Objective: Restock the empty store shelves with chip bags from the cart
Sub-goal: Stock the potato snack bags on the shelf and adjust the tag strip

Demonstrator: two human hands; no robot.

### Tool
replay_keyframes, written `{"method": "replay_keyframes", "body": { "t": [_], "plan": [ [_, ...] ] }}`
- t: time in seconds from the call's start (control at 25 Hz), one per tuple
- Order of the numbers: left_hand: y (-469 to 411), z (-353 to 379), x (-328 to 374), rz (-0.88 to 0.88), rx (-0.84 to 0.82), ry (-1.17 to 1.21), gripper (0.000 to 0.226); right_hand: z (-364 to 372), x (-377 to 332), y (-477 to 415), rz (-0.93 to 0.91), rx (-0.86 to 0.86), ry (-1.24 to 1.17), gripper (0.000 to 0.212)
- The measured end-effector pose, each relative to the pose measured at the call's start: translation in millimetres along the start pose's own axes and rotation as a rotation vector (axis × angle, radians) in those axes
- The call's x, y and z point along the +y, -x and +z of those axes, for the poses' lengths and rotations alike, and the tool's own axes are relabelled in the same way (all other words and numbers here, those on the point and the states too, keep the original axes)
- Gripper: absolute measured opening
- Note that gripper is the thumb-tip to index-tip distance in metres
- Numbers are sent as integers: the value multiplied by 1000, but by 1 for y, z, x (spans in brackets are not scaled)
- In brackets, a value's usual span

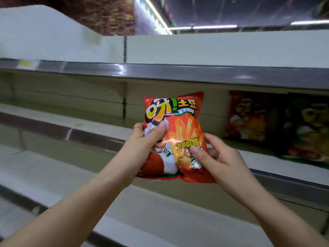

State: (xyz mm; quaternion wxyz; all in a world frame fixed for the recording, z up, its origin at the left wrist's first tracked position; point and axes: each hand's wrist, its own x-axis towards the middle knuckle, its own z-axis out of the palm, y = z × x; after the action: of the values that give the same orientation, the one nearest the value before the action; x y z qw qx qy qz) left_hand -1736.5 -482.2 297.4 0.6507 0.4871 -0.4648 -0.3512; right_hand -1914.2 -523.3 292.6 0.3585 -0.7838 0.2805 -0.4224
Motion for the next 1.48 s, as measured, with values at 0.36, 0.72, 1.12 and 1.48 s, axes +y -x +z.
{"method": "replay_keyframes", "body": {
  "t": [0.36, 0.72, 1.12, 1.48],
  "plan": [
    [-83, 171, -4, -148, -211, -258, 51, -158, 65, -12, 205, 222, 317, 40],
    [-148, 217, -30, -67, -177, -147, 42, -177, 84, -68, 512, 164, 631, 33],
    [-175, 222, -50, -112, -325, -89, 64, -172, 92, -86, 650, 38, 896, 40],
    [-120, 191, -20, -113, -67, -134, 62, -146, 41, -45, 320, 224, 919, 22]
  ]
}}
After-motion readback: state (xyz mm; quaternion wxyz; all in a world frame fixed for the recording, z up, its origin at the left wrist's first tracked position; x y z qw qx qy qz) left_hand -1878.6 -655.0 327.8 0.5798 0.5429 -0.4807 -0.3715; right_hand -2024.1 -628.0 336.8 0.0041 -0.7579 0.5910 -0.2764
